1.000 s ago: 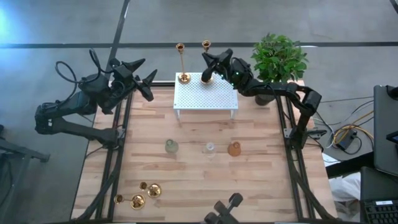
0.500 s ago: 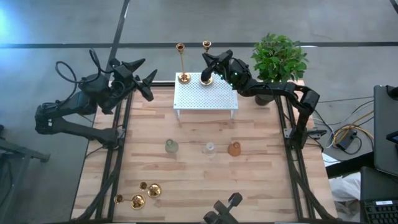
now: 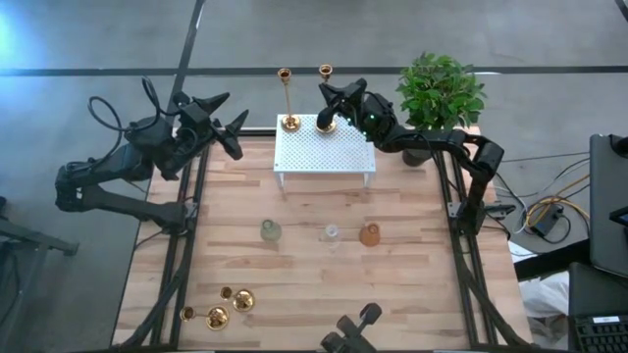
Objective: Pick & Place candle stick holders
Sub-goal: Align the gold candle holder with the other gold candle holder on the shelf
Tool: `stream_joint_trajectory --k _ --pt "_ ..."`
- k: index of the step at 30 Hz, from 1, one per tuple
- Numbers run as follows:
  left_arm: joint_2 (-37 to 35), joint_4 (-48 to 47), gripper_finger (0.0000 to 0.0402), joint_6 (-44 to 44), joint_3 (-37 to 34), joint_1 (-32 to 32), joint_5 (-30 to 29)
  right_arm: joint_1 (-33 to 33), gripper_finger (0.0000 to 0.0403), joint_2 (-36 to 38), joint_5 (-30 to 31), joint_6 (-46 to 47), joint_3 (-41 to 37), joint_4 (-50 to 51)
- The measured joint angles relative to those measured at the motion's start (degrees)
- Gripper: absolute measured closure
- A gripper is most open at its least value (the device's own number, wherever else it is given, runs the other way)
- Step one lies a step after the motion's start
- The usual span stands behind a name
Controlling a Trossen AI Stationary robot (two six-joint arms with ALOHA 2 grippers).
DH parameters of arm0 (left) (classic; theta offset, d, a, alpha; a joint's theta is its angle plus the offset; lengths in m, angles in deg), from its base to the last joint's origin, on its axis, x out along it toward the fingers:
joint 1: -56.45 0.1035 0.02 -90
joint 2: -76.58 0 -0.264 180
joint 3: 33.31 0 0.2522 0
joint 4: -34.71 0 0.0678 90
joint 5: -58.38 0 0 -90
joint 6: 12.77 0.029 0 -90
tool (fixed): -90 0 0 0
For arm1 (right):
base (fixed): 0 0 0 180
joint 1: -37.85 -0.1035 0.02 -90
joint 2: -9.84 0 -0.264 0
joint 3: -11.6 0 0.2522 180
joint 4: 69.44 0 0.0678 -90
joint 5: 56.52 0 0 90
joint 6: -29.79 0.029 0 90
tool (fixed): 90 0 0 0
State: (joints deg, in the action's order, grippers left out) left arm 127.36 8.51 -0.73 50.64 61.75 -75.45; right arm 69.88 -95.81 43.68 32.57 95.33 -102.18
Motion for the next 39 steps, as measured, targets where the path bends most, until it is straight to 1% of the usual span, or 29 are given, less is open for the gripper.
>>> stream_joint_trajectory --k 9,13,18,33,39 --pt "0.0 0.0 0.0115 0.0 0.0 0.0 0.0 0.0 0.0394 0.0 0.1 1.1 0.1 2.2" --pt "0.0 0.0 0.0115 0.0 -0.1 0.0 0.0 0.0 0.0394 0.0 -0.1 -0.2 0.0 1.4" --pt "0.0 0.0 0.0115 0.0 -0.1 0.0 0.0 0.3 0.0394 0.0 -1.2 0.0 0.0 1.4" --pt "0.0 0.0 0.0115 0.0 -0.1 0.0 0.0 1.0 0.0394 -0.4 -2.1 0.8 0.0 0.6" --pt "0.0 0.0 0.0115 0.0 -0.1 0.0 0.0 1.0 0.0394 -2.6 -2.9 0.8 2.8 0.9"
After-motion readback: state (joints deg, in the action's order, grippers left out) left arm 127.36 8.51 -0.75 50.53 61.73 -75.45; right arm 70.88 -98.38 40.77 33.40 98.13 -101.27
